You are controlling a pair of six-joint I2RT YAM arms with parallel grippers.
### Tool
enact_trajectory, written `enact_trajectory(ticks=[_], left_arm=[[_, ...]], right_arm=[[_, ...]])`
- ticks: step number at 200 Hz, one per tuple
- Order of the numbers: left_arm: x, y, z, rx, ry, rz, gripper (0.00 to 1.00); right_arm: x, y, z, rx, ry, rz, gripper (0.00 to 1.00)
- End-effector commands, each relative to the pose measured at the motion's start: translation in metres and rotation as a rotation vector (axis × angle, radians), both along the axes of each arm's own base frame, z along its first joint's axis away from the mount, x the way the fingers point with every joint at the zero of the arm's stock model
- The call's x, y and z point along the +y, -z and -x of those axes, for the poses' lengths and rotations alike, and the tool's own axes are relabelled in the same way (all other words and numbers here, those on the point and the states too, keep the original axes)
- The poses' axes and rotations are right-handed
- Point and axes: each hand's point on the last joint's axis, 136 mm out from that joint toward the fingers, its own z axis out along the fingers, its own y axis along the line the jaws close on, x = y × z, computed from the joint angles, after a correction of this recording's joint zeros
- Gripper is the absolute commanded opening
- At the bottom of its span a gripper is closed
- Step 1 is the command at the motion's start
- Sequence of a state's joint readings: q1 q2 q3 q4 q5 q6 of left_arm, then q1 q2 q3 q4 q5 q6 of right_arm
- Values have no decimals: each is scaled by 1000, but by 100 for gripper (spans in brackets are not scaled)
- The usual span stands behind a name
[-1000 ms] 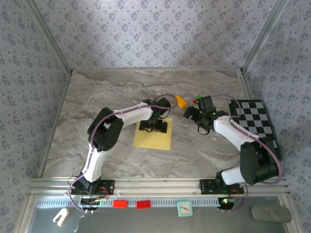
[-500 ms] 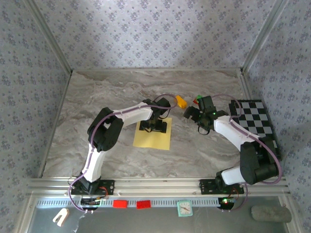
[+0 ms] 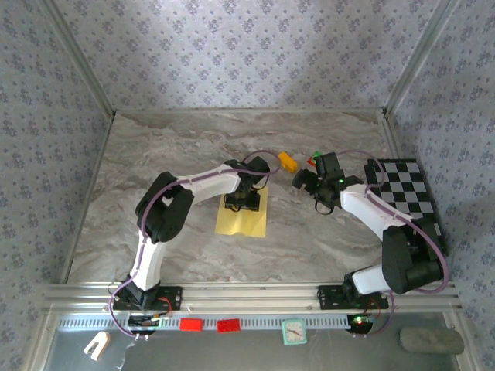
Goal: Fold a paper plane with a square sheet of paper (pick it up from the middle)
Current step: First fold the square sheet of paper in half at the center of the table.
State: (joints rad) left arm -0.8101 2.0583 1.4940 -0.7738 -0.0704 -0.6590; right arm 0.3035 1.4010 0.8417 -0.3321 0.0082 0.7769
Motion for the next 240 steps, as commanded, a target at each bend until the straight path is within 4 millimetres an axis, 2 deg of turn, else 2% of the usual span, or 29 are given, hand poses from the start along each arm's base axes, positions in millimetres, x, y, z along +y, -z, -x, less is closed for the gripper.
enact_trajectory(ticks=[1, 20, 45, 74, 97, 116, 138, 183, 240], left_arm=[[-2, -26, -3, -40, -21, 92, 54], [-10, -45, -8, -71, -30, 222, 44], [-24, -73, -12, -82, -39, 433, 36], [-39, -99, -18, -92, -45, 661, 32], [-48, -105, -22, -75, -65, 808, 32], [-50, -97, -28, -49, -95, 867, 31], [-43, -74, -31, -25, -123, 838, 29], [-24, -28, -29, 22, -159, 726, 27], [-8, -5, -27, 35, -167, 609, 24]], right_arm=[[0, -8, -1, -32, -3, -22, 100], [1, -12, -1, -57, -14, -38, 100], [7, -18, -2, -94, -41, -77, 100], [20, -32, -3, -157, -101, -144, 100], [35, -44, -3, -217, -166, -222, 99], [52, -52, -2, -253, -239, -301, 97], [71, -53, 3, -249, -322, -381, 90], [91, -27, 13, -147, -372, -411, 73], [128, 5, 18, -6, -460, -384, 43]])
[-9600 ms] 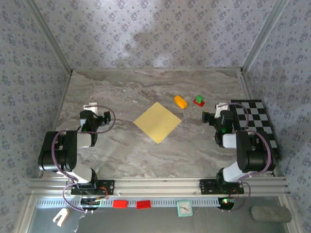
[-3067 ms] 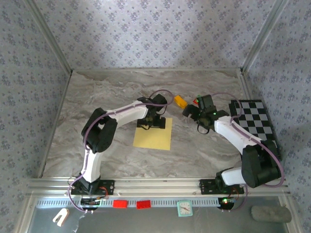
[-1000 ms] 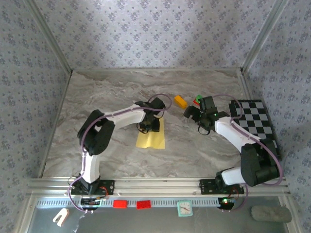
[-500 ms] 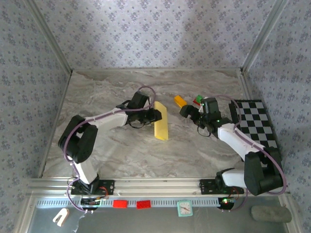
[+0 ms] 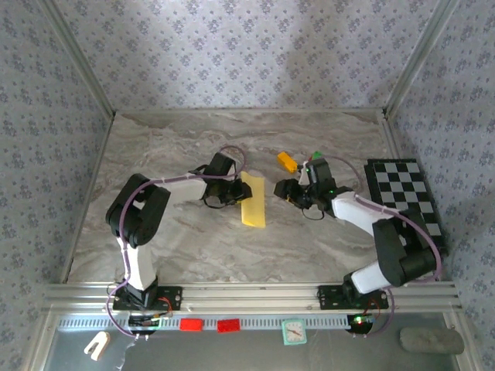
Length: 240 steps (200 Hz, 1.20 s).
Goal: Fold a paper plane with a square sheet of paper (pick it up from the middle)
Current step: First fold the square sheet of paper in half at the center of the table, then hold the square sheet of paper at the center of the table.
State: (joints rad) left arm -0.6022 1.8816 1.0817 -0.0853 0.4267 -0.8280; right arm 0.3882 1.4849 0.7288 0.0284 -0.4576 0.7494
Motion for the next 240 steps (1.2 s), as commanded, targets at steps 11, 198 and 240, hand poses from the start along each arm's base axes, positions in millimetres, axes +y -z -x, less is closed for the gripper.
enact_trajectory(ticks=[11, 198, 240], left_arm=[[9, 14, 1, 11, 9, -65, 23], [36, 3, 7, 14, -64, -194, 38], [39, 12, 19, 47, -57, -232, 48]], right_arm=[[27, 7, -1, 43, -88, 29, 36], [48, 92, 13, 291, -166, 294, 14], [53, 85, 10, 285, -151, 261, 14]])
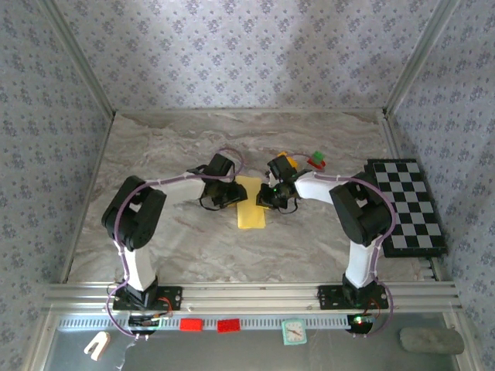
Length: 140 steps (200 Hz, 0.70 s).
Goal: Fold a paper plane with a square sheet of paper (pick it up from the middle)
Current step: Hold the square sheet of paper at the center of the table.
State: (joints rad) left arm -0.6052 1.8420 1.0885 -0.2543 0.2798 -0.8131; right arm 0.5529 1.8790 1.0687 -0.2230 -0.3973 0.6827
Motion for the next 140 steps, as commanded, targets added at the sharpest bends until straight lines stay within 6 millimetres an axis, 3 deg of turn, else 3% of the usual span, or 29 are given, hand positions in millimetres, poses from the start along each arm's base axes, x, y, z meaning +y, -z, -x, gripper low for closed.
enact_trajectory(ticks=[1, 52, 92, 115, 140], left_arm=[[7, 3, 12, 31, 1, -56, 48], [4, 16, 16, 63, 16, -96, 49], [15, 28, 18, 95, -14, -167, 43], [19, 34, 19, 115, -33, -190, 43], [25, 40, 22, 134, -54, -218, 43]], right_arm=[[-9, 18, 10, 67, 28, 68, 14], [-1, 2, 4, 46, 29, 17, 17], [1, -36, -8, -30, 30, -61, 26], [-6, -51, -12, -74, 50, -70, 33], [-20, -54, -15, -105, 81, -37, 35]])
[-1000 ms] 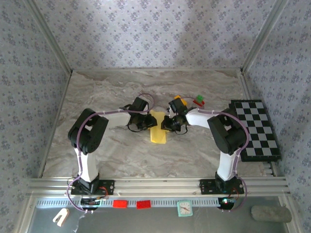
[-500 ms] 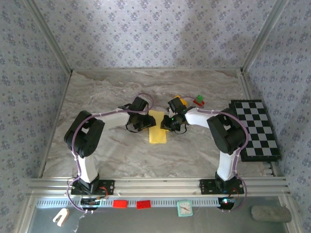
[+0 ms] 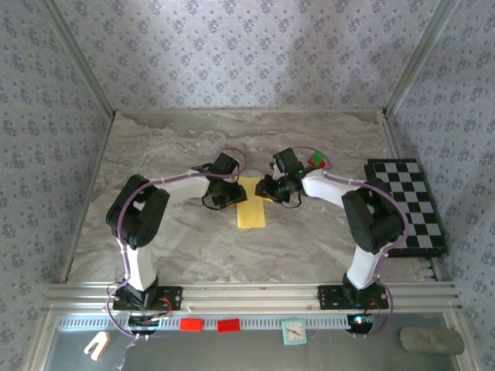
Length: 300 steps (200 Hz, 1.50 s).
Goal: Fold a paper plane with a square sheet of paper (pick it up from the middle)
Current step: Hold the square sheet of paper at the center of the table.
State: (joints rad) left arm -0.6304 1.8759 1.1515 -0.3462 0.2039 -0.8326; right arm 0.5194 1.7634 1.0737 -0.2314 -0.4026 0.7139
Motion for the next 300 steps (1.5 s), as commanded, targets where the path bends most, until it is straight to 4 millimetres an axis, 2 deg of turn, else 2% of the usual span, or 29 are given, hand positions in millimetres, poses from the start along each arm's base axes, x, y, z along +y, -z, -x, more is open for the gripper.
enact_trajectory(ticks=[1, 31, 97, 209, 300], left_arm=[[22, 35, 22, 113, -34, -129, 43], [27, 40, 24, 131, -54, -147, 41], [25, 44, 26, 138, -33, -152, 41], [20, 50, 30, 151, 4, -162, 42], [22, 54, 31, 164, -5, -173, 42]], right_arm=[[-14, -7, 1, -27, 28, 31, 35], [-23, -1, 2, -20, 49, 46, 35], [-22, 7, 3, -3, 40, 45, 35], [4, 10, 8, 5, -55, 11, 32], [17, 24, 11, 42, -103, 11, 29]])
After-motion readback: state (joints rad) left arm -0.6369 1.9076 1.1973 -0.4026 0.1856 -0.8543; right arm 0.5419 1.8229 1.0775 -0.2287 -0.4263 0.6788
